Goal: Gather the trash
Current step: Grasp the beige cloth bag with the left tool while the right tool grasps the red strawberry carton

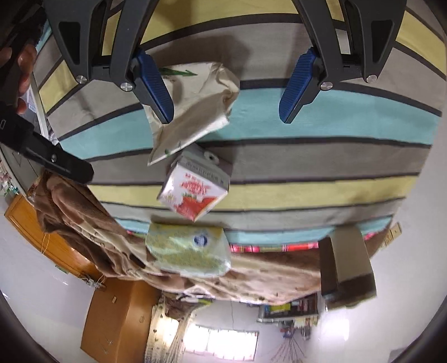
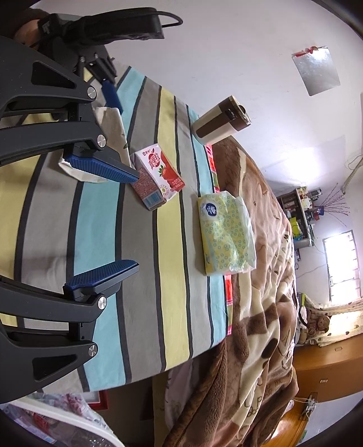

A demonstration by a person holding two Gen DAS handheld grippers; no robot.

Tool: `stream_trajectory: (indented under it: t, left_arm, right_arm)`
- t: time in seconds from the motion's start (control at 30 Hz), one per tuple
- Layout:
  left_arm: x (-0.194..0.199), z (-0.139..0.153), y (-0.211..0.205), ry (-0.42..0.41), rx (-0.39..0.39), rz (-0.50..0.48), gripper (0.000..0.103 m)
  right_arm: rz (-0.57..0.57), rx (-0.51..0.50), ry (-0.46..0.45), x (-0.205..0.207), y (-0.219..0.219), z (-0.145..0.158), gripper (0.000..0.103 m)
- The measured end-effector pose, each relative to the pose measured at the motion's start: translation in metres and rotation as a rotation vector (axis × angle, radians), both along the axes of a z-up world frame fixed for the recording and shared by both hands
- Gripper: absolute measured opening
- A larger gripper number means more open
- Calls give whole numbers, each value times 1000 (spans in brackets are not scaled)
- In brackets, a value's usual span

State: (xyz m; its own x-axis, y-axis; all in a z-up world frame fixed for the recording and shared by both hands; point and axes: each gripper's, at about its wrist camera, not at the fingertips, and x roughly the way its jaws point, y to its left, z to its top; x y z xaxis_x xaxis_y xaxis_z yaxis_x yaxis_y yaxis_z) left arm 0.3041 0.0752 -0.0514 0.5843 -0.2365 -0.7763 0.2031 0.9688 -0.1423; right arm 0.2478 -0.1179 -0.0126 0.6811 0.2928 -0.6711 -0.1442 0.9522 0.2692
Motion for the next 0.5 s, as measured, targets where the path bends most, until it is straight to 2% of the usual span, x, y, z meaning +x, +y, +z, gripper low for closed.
stream_trajectory:
  t: [0.1, 0.13, 0.23, 0.3, 0.5]
  left_arm:
    - [0, -6, 5, 26, -16, 7, 75]
    - [-1, -5, 8, 24, -31, 13, 63]
    - [-2, -4, 18, 36, -102, 12, 39]
    - [-5, -4, 21, 41, -132, 0, 28]
    - [-22, 1, 28, 15, -91, 29, 24]
  right_arm:
    - [7, -6, 9, 3, 6, -2, 59]
    - [9, -10, 10, 4, 8, -3, 59]
    - [16, -18, 20, 6, 15, -5, 59]
    - [18, -20, 26, 8, 18, -7, 59]
    - [16, -13, 37, 11, 23, -10, 59]
